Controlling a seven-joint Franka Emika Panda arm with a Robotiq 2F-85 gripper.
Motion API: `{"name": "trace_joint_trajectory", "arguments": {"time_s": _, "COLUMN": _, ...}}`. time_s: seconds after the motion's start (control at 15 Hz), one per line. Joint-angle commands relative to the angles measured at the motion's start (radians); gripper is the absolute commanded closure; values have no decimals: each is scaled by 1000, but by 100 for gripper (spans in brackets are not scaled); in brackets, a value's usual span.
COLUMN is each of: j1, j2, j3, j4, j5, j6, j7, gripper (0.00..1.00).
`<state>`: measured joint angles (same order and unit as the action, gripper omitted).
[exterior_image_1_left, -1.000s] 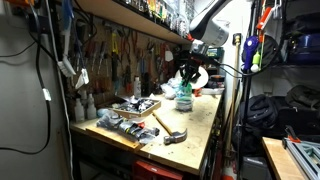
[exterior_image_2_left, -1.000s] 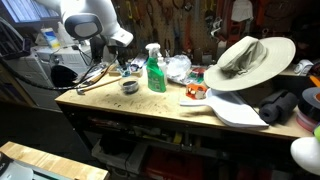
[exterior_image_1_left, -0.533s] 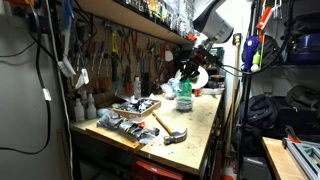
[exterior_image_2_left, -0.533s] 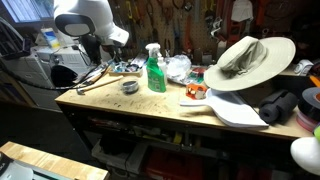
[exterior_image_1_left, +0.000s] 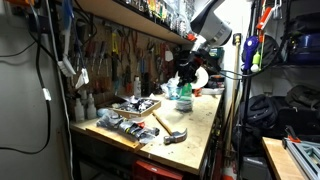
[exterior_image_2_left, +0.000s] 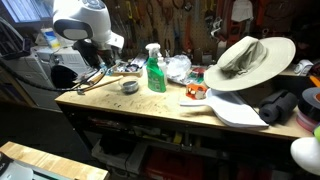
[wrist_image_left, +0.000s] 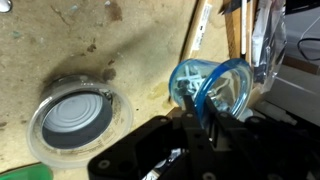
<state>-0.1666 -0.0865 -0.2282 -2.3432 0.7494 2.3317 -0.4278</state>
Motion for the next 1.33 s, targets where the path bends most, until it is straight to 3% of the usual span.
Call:
{"name": "trace_joint_trajectory", "arguments": {"time_s": 0.0, "j1": 7, "j2": 26, "j3": 3, "j4": 1, "j5": 71, "j6": -58, "j7": -91, "gripper": 93}}
{"name": "trace_joint_trajectory", "arguments": {"time_s": 1.27, "j1": -10, "j2": 284, "j3": 89, "j4": 127, "j5": 61, "j6": 147, "j7": 168, "gripper": 93}}
